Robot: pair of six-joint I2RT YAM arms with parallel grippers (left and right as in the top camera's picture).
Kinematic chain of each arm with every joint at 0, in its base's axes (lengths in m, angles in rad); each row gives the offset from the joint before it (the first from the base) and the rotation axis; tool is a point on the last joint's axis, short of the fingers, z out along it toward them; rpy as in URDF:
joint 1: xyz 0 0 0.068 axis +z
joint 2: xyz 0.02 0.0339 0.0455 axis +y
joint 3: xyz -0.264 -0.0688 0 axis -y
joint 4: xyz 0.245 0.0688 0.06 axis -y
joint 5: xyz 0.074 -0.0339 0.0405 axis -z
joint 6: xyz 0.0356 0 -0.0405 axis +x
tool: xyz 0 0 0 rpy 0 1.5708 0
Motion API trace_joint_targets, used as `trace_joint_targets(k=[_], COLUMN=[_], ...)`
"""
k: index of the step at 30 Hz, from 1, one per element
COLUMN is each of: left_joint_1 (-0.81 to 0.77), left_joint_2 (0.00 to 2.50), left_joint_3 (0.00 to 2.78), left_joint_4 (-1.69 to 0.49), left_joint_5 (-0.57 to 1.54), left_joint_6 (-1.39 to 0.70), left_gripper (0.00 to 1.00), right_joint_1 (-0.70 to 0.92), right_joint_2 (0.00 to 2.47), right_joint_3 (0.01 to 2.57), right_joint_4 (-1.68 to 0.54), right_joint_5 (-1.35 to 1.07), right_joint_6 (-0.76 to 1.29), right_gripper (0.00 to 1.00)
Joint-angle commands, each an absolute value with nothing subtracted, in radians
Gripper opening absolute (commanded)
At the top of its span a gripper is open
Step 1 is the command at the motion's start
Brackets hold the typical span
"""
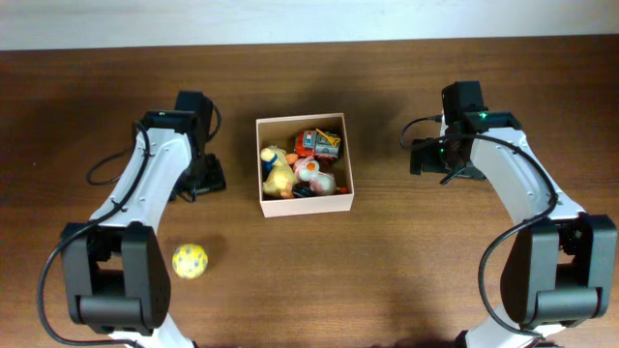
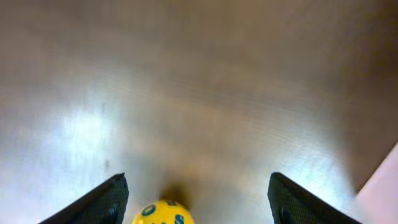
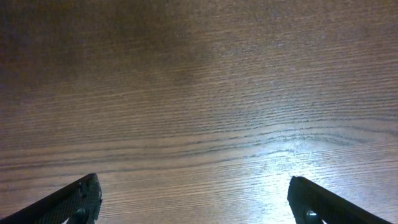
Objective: Pack container
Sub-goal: 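Raise the left gripper and move it toward the yellow ball, then lower the left gripper onto the yellow lettered ball and close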
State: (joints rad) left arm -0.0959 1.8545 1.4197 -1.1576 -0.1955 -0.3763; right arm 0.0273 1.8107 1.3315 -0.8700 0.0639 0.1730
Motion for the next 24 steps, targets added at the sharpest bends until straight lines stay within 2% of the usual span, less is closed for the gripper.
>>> trace_joint_targets(k=[1,5,11,16,24], left_joint_1=[-0.096,-0.096,-0.098,-0.098,-0.098], left_joint_2=[1.785,1.68,1.491,1.419,1.348], left_joint_3=[1.402,1.384,1.311,1.2,0.994], left_joint_4=[-1.203,-1.206,-1.253,-1.294,-1.242], left_joint_5=[-0.191,-0.183,-0.061,-0.06,-0.054], left_joint_6=[-0.442,-0.454,-0.461,-0.459,-0.459], left_gripper=[0.74,0.74,0.76,0.77,0.77], right_joint_1=[0.024,0.024,0.025,0.025,0.025], right_joint_2=[1.79,1.79,1.79,1.79,1.79], right_joint_3=[1.34,1.34,1.34,1.34,1.34], right_joint_4=[-0.871,-0.871,-0.871,-0.871,-0.87], right_joint_5=[0.08,0.08,0.08,0.08,0.08], right_joint_6=[0.173,0.173,0.173,0.173,0.173], right_gripper=[0.99,0.99,0.99,0.99,0.98])
